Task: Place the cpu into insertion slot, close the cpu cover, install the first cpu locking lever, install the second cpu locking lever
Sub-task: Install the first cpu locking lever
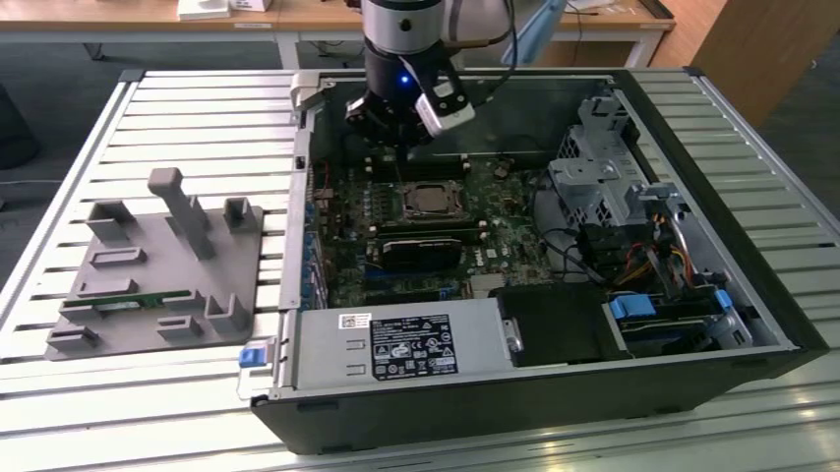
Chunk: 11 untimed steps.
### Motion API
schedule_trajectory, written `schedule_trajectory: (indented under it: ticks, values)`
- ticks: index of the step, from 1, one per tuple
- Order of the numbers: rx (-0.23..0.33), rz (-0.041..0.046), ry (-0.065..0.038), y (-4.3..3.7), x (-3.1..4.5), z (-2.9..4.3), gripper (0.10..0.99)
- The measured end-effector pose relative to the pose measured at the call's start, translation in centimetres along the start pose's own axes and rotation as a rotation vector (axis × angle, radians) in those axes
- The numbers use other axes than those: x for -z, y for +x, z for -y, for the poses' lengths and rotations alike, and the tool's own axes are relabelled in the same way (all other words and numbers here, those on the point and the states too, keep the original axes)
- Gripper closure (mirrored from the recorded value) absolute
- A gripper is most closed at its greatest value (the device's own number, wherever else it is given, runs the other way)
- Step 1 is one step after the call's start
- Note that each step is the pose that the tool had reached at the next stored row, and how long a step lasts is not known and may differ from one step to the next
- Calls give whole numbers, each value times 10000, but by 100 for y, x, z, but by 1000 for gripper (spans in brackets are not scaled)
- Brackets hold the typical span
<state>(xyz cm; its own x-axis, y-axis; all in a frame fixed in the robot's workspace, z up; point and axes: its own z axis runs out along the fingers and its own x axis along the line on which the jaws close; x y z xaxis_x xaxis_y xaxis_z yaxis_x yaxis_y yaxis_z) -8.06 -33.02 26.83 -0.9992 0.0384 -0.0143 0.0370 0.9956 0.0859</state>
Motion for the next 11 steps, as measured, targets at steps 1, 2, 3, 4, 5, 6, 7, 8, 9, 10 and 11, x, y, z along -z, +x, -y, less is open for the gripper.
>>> schedule_trajectory:
  ticks: [1,2,3,4,5,6,7,8,9,10,11]
  values:
    - [1,0,0,14,-3,1,980]
    - [0,0,0,25,-6,1,980]
    - [0,0,1,36,-8,2,980]
    - [-1,0,0,55,-12,3,980]
    - [-1,-1,1,66,-15,4,980]
    - [-1,0,1,73,-19,4,980]
    - [0,0,-1,74,-24,5,980]
    - [0,0,0,77,-27,5,980]
    - [-1,-1,1,81,-28,6,980]
    - [-1,-1,3,84,-30,6,980]
    - [-1,-1,2,94,-34,7,980]
